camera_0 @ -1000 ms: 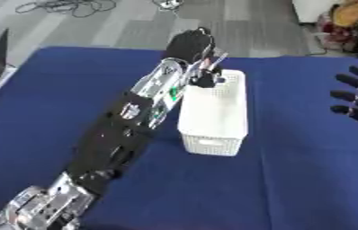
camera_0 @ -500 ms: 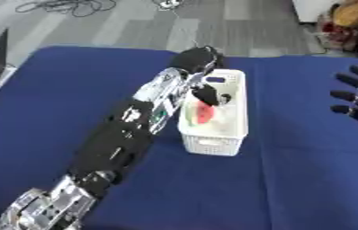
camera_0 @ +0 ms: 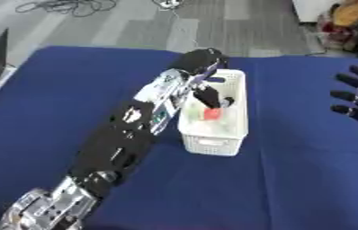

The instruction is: Pick up objects on the table and place them in the box.

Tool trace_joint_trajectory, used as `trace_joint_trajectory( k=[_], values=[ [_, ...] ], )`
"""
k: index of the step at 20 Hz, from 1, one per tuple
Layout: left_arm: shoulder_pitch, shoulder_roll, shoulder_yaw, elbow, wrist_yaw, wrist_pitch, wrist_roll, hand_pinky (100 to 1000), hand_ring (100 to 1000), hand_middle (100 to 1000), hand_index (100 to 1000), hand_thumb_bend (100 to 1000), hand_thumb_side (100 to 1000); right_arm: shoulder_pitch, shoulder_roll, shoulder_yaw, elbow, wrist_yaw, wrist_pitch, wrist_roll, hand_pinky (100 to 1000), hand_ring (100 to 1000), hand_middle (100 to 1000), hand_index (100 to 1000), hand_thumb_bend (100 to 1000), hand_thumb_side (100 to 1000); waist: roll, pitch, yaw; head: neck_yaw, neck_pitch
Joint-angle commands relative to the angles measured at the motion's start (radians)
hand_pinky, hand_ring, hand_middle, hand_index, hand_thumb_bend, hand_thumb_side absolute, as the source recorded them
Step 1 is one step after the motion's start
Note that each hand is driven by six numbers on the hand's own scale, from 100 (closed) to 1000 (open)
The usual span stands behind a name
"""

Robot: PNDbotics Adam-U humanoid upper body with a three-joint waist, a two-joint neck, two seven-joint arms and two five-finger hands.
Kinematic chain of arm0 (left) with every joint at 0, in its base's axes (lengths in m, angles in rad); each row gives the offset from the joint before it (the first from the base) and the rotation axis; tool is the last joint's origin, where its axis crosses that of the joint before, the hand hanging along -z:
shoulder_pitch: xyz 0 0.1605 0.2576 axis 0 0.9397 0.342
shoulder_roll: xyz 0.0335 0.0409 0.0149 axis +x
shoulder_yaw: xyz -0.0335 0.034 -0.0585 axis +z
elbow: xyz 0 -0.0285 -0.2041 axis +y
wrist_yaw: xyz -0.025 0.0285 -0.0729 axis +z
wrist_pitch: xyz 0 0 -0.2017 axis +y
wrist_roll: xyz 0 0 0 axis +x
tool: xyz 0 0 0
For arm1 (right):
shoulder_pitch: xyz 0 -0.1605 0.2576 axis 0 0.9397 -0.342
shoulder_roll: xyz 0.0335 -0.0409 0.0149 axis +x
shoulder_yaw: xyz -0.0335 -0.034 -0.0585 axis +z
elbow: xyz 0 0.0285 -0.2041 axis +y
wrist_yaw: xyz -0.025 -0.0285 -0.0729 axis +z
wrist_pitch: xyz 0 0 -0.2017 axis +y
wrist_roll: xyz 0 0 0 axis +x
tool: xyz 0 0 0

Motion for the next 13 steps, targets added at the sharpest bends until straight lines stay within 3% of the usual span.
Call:
trace_joint_trajectory(
  k=[1, 7, 13],
  values=[
    [-0.006, 0.013, 0.01, -0.026, 0.003, 0.003, 0.015, 100, 434, 711, 781, 390, 348, -0.014, -0.005, 0.003, -0.019, 0.009, 0.029, 0.036, 736, 810, 939, 1000, 555, 1000, -0.001, -0.011, 0.005, -0.007, -0.003],
    [0.02, 0.026, 0.02, -0.05, 0.006, 0.014, 0.038, 100, 429, 706, 777, 391, 341, -0.013, -0.005, 0.002, -0.007, 0.023, 0.024, 0.047, 736, 809, 939, 1000, 556, 1000, 0.0, -0.015, 0.007, -0.009, -0.008],
    [0.109, 0.101, 0.084, -0.207, -0.017, 0.062, 0.123, 100, 389, 652, 756, 423, 386, -0.01, -0.01, 0.002, -0.003, 0.029, 0.022, 0.051, 736, 809, 938, 1000, 557, 1000, 0.004, -0.016, 0.018, -0.027, -0.008]
  ],
)
